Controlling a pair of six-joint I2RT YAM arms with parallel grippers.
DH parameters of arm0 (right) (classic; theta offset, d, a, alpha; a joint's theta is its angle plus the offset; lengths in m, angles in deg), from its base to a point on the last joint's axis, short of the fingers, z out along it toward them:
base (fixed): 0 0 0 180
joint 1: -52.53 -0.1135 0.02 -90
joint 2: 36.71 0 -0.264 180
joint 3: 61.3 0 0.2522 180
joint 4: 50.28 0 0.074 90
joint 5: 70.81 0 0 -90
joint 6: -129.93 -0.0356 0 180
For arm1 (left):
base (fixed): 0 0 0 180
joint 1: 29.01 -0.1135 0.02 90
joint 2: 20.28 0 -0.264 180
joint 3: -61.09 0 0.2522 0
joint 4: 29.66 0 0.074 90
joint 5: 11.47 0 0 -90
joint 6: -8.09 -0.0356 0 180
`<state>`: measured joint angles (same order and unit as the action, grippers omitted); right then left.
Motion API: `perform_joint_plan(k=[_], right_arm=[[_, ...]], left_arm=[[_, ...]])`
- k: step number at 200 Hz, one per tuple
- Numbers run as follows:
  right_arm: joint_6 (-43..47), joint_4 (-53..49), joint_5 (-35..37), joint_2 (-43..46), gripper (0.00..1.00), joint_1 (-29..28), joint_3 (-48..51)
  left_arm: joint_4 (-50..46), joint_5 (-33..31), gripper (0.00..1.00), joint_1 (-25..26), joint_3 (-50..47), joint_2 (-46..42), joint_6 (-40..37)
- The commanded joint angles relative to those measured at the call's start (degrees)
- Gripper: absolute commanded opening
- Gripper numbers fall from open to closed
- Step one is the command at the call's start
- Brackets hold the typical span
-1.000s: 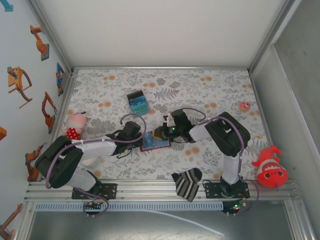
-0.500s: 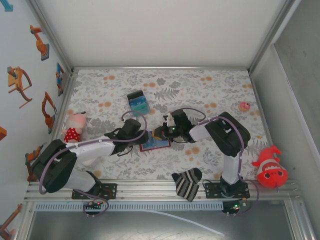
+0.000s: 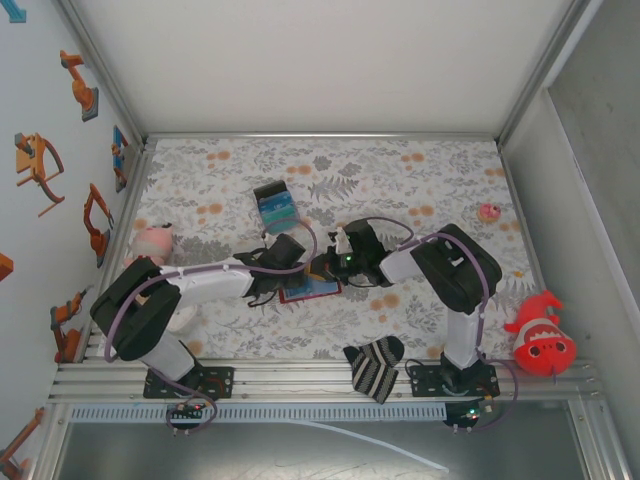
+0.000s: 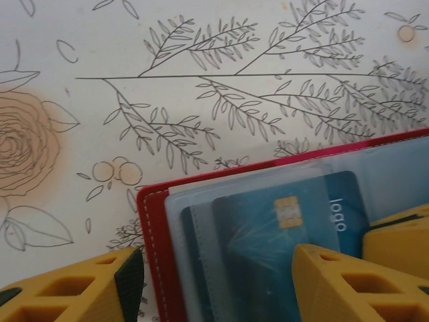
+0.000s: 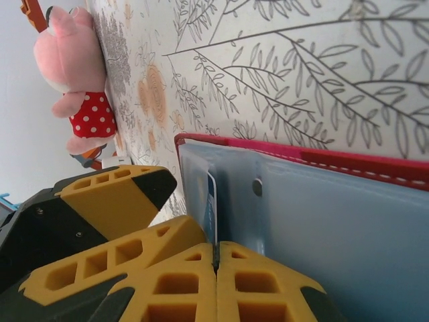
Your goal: Take the credit cards out of the card holder
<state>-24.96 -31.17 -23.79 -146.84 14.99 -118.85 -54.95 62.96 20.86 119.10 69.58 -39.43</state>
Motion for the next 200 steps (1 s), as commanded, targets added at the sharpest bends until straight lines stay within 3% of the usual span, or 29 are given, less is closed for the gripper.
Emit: perform_joint_plan(k=[1,85,118,151,200], right_arm=[[1.2,0.1,0.1,2.01,0.0,0.8,0.86],[9.54,-13.82,4.95,8.84,0.0,2.21,0.23],[7.42,-9.7,2.42,7.68,0.0,2.03,0.67],[5.71,-5.81,1.14,6.18,0.12,0.96,0.56],[6.28,-6.25,1.7,4.48,0.16,-0.08,0.02]], left_arm=[[-6.09,-1.98,0.59,0.58,1.32,1.47,-1.34],[-7.33,-2.27,0.57,0.85,1.1,1.06,-1.3],[-5.7,-0.91,0.57,0.86,0.93,1.6,-1.31],[-4.39,0.14,0.57,0.85,0.86,2.43,-0.78],[-3.57,0.87,0.57,0.85,0.41,1.9,-0.41]])
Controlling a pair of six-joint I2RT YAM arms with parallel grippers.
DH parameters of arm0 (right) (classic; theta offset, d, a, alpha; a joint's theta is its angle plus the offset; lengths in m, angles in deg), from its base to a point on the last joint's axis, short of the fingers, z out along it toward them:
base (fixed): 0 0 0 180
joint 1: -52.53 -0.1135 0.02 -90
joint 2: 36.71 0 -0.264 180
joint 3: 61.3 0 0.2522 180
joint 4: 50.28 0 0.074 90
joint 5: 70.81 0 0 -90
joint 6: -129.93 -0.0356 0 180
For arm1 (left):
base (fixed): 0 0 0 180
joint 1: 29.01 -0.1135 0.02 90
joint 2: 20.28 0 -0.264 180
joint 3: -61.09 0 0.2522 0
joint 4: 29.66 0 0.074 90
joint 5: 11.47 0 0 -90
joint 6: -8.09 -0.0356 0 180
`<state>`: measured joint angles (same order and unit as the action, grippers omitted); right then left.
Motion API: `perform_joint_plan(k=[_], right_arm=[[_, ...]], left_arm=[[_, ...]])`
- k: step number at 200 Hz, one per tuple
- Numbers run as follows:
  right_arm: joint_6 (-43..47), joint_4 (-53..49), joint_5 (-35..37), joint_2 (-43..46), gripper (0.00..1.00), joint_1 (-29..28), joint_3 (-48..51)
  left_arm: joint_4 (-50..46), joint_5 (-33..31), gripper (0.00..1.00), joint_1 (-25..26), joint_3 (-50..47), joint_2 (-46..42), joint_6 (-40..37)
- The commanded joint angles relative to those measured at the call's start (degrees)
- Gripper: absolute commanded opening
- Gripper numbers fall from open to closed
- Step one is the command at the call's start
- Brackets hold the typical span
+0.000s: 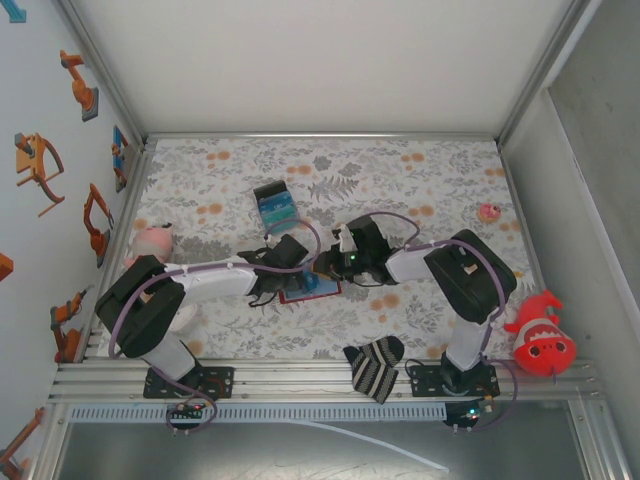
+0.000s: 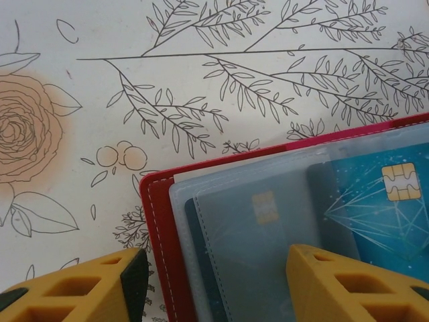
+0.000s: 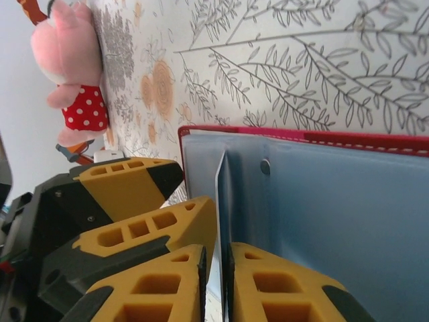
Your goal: Take the credit cards out of the card holder
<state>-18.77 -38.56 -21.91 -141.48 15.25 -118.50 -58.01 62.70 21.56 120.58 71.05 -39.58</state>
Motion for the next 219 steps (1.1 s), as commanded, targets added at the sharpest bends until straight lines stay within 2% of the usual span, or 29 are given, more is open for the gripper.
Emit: perform_joint_plan(k=[1,8,32,70,111,164,178,206,219], right_arm=[[0.13,1.1,-0.15,-0.87,0.16,-0.34,-0.37],[0.69,0.34,0.09,-0.71,0.15,-0.34,-0.54],[5.21,-6.91,2.53,1.05,0.0,-0.34,-2.08],[13.08,-18.64,8.07,6.48,0.0,-0.25,-4.65],[18.54,-23.83,10.19,10.13,0.0,-0.25,-7.1],[27.71,-28.96,11.61,15.5,0.0,-0.34,-10.59],[30.35,-30.12,11.89,17.11,0.0,-0.34,-11.37],[36.6,-33.22,12.24,19.43,0.0,-0.34,-13.49],[39.57,-34.86,12.45,20.26,0.0,-0.42,-14.59]], left_arm=[[-0.52,1.15,0.57,0.15,-1.08,0.39,-0.24],[-0.5,1.02,0.57,0.15,-1.24,0.22,-0.12],[-0.48,0.79,0.56,0.16,-1.61,-0.62,0.12],[-1.19,-0.91,0.57,0.15,-2.27,-4.03,0.14],[-1.1,-3.97,0.58,0.15,-2.14,-10.63,-1.06],[0.35,-12.6,0.74,0.04,-4.77,-24.13,-3.76],[1.97,-14.81,0.82,-0.02,-6.63,-28.49,-5.71],[7.02,-16.12,0.96,-0.54,-10.83,-36.79,-13.33],[9.24,-15.22,1.0,-0.73,-12.34,-40.06,-18.09]])
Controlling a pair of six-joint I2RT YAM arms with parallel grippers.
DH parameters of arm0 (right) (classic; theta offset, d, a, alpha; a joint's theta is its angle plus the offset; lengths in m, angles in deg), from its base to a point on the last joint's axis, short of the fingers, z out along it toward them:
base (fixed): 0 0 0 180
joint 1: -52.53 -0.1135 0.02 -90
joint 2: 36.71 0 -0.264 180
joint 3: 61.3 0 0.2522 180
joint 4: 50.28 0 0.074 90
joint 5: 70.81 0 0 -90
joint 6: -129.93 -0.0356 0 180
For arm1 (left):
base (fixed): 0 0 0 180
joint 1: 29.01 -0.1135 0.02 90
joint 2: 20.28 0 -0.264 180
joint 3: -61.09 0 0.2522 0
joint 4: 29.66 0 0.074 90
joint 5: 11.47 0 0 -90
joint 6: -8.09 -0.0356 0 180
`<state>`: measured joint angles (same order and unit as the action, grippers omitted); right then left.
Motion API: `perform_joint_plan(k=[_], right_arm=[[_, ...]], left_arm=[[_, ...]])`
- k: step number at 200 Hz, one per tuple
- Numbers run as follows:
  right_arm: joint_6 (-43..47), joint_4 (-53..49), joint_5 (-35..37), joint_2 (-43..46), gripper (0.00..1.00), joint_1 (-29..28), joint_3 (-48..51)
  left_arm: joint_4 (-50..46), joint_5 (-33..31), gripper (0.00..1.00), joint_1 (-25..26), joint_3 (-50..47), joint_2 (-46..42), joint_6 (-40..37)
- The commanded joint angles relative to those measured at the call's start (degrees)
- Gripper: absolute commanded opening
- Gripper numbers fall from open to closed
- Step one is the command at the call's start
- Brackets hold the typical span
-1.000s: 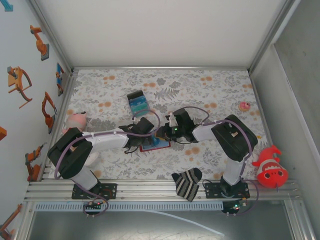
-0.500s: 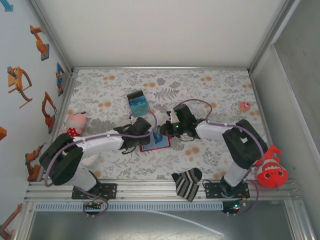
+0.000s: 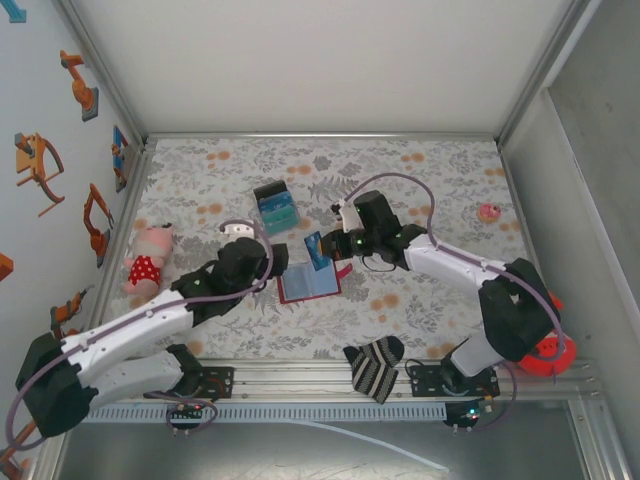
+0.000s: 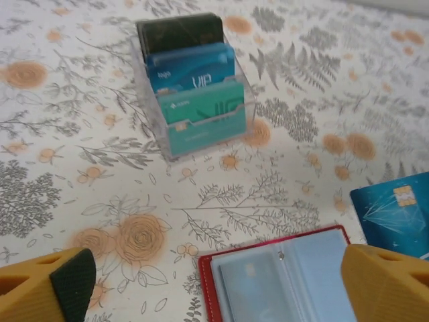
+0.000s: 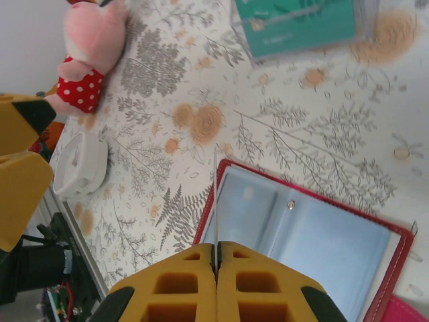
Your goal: Take the credit cards out of the card holder
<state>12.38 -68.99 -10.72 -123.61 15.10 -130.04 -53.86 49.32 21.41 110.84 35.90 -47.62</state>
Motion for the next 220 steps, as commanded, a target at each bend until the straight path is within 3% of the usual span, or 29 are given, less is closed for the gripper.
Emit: perform_joint_plan(k=[1,30,73,99,110,158,188,220], right_arm=[[8.58,-4.57,1.26,2.41,0.0,-0.27,-3.08],[14.33,-7.22,0.05,3.13,0.0,-0.3,-5.71],[22.12,-13.35,-2.32,2.43,0.0,-1.02,-10.53],[25.98,-16.1,-4.14,2.17,0.0,-1.54,-12.74],[27.7,-17.54,-4.95,2.08,0.0,-1.89,-13.71],[35.3,-24.82,-5.6,1.39,0.0,-4.29,-17.89],[37.97,-27.56,-6.41,1.68,0.0,-5.44,-19.26],[40.02,-29.71,-7.77,1.68,0.0,-6.15,-20.31]], left_arm=[[5.21,-1.74,1.0,-0.58,-2.68,-5.1,-10.43],[11.38,0.71,0.97,-1.14,-6.86,-12.19,-20.2],[16.85,22.1,0.97,-7.24,-11.41,-22.63,-30.27],[14.65,28.22,0.98,-8.52,-10.76,-24.84,-35.91],[12.93,30.29,1.0,-8.63,-9.64,-24.49,-37.97],[9.27,40.35,0.93,-8.91,-3.89,-17.58,-42.74],[5.85,49.36,0.86,-9.34,-0.34,-12.05,-45.97],[4.94,54.55,0.76,-10.01,2.65,-7.21,-47.06]])
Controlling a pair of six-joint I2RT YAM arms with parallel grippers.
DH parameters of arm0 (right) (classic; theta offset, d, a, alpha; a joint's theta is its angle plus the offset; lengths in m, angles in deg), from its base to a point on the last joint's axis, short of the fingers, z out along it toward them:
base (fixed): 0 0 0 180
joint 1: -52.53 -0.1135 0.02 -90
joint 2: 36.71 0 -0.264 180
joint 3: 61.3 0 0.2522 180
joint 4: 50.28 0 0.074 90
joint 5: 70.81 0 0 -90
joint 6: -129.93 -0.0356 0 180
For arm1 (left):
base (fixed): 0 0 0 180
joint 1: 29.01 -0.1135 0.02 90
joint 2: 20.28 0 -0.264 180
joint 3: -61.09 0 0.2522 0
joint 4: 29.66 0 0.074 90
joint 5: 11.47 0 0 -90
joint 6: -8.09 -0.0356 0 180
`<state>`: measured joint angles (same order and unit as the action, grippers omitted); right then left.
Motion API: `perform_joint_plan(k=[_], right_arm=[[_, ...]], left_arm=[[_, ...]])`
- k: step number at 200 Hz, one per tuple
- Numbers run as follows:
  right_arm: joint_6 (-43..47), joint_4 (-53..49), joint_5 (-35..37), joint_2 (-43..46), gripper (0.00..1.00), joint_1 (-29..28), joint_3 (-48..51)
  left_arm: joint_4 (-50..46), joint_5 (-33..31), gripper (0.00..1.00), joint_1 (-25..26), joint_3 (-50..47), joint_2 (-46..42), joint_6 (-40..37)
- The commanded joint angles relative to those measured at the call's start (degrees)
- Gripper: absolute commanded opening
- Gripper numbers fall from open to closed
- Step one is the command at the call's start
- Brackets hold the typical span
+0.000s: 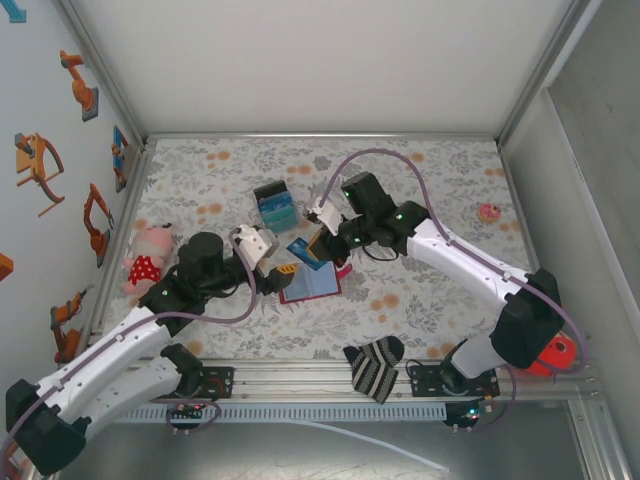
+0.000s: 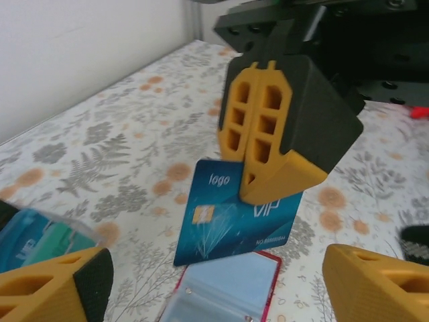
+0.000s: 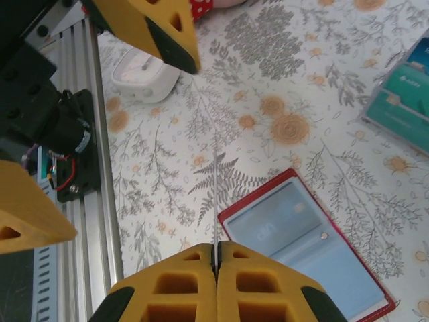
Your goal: Take the credit cards out of the card holder
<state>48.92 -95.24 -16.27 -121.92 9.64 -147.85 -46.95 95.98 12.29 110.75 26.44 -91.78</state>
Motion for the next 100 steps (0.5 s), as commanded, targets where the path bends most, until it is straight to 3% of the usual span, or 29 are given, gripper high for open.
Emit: perform_joint_plan(k=[1,21,43,69,100], right_arm=[[3.61,-3.53,-2.27,0.02,0.0,-0.69,-2.51],[4.43,-4.56,-2.9,0.15,0.0,-0.96,-2.86],[5.35,-5.25,-4.42,0.65,0.0,-1.14,-3.06],[5.87,-5.42,-5.49,1.33,0.0,-1.26,-3.06],[6.64,-5.95,-6.61,1.18,0.0,-1.35,-3.64]], left_arm=[[-1.94,8.0,0.75,-0.92,2.75,2.33,-2.94],[-2.19,9.78,0.72,-2.06,3.75,4.65,-3.13],[-2.16,13.59,0.58,-4.52,4.26,6.54,-2.71],[-3.38,18.18,0.53,-5.97,4.98,7.91,-3.8],[-5.96,22.84,0.36,-6.06,6.54,9.76,-5.73]])
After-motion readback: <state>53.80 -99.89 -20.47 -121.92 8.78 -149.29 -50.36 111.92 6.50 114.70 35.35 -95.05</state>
